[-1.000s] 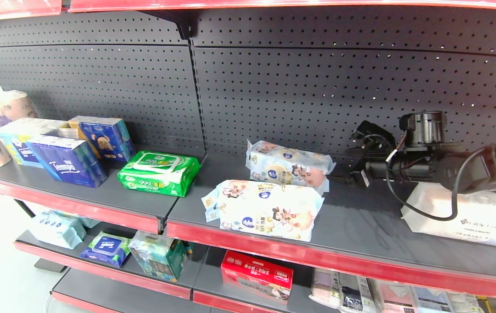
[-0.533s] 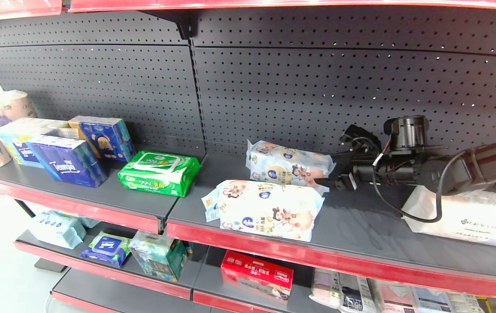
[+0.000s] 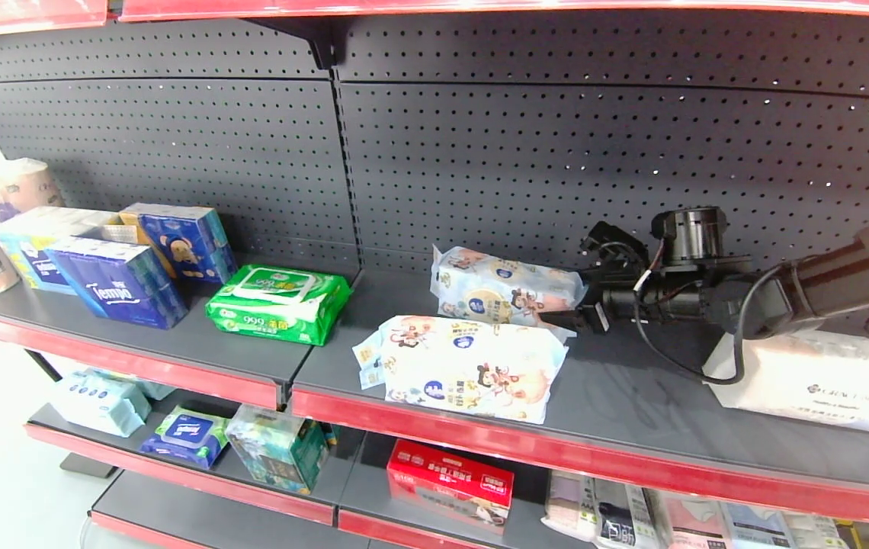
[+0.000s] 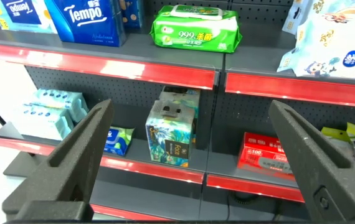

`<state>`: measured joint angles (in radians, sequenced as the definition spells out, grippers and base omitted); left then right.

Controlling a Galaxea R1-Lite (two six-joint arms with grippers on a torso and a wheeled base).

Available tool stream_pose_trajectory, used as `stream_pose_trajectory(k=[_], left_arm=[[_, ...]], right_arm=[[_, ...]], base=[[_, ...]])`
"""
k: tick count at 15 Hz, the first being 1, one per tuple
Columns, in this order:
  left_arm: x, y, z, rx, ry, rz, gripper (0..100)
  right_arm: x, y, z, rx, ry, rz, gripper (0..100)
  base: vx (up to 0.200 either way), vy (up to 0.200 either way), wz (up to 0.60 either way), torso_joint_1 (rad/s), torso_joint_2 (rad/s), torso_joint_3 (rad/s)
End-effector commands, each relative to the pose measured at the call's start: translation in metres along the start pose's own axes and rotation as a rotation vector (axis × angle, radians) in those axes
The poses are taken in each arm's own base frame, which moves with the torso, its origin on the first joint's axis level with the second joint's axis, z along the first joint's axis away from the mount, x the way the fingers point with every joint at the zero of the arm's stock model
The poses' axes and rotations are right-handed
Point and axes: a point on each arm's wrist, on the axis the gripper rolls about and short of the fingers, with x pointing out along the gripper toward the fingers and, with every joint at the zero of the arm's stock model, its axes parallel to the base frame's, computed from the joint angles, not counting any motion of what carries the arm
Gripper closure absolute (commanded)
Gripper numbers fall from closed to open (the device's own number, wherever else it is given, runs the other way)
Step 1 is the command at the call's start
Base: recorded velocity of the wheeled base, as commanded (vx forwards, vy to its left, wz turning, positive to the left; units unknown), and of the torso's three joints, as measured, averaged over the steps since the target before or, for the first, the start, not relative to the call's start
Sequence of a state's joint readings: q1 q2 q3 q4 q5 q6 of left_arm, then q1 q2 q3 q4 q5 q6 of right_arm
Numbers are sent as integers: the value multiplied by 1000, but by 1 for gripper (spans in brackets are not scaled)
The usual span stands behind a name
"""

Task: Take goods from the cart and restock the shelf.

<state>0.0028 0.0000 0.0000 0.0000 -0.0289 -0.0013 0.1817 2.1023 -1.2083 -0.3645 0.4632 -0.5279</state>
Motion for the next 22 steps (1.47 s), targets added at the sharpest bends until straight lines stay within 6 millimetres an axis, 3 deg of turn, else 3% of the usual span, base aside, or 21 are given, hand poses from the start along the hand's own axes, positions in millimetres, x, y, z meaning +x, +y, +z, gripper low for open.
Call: stream_pose_trajectory(k=[1,19,20,22], left_arm=[[0,0,0,0,0,2,0],[0,0,0,0,0,0,0],[0,0,0,0,0,2,0],[0,0,0,0,0,0,0]], right_arm=[[7,1,-3,1,8,10,0],[20,2,3,-16,-6,9,0],[20,2,2,-9,-4,10,100],[21,3,2,-10,-5,11,100]], base=[[0,0,0,0,0,0],[0,0,0,0,0,0],[0,0,0,0,0,0],[0,0,0,0,0,0]])
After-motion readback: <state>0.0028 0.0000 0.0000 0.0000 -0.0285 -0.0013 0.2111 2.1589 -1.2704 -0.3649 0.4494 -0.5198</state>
